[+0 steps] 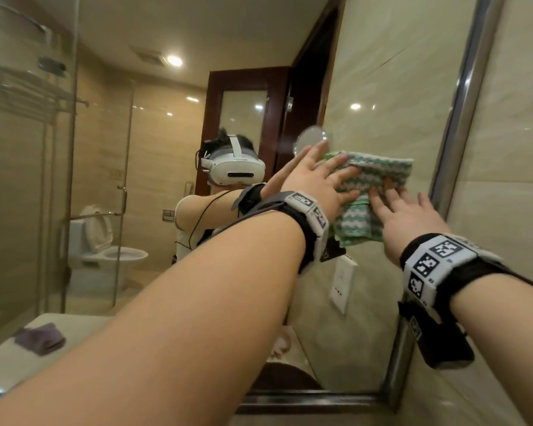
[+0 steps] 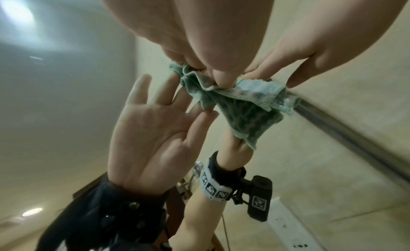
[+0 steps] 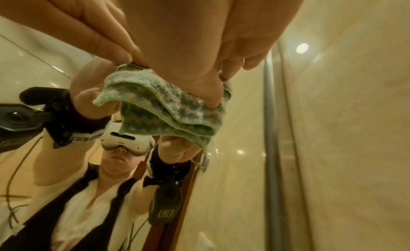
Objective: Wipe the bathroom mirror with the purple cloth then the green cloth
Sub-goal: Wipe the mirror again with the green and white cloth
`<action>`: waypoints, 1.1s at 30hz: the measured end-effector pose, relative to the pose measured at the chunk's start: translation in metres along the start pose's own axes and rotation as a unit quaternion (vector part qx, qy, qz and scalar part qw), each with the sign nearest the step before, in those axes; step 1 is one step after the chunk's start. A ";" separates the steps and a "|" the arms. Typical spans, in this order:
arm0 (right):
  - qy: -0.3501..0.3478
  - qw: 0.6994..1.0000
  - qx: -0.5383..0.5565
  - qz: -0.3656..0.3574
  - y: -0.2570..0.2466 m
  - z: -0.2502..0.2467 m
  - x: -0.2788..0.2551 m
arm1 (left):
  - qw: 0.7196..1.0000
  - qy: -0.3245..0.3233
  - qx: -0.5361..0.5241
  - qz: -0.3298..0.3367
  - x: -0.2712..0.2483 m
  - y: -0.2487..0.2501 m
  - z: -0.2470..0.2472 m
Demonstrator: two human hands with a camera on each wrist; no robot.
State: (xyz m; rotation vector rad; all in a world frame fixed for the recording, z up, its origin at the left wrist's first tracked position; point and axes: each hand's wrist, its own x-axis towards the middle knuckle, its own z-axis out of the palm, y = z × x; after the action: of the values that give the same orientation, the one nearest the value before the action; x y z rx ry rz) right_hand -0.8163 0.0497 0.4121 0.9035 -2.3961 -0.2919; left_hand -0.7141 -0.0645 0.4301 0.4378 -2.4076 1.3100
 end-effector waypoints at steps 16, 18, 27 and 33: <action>0.082 0.989 0.042 -0.115 -0.159 -0.138 -0.006 | 0.983 -0.051 0.015 -0.175 -0.139 -0.143 0.044; 0.094 0.986 0.050 -0.131 -0.174 -0.149 -0.006 | 0.981 -0.055 0.013 -0.187 -0.152 -0.156 0.048; 0.119 0.980 0.070 -0.144 -0.246 -0.199 -0.004 | 0.966 -0.095 0.009 -0.239 -0.203 -0.210 0.066; 0.114 0.980 0.083 -0.141 -0.256 -0.203 -0.005 | 0.966 -0.074 -0.009 -0.246 -0.207 -0.219 0.079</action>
State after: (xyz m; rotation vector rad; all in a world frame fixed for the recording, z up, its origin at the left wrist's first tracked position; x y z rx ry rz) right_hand -0.5587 -0.1405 0.4789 1.2831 -2.1037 -0.0865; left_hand -0.4488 -0.2253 0.4571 1.0803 -2.2125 1.0598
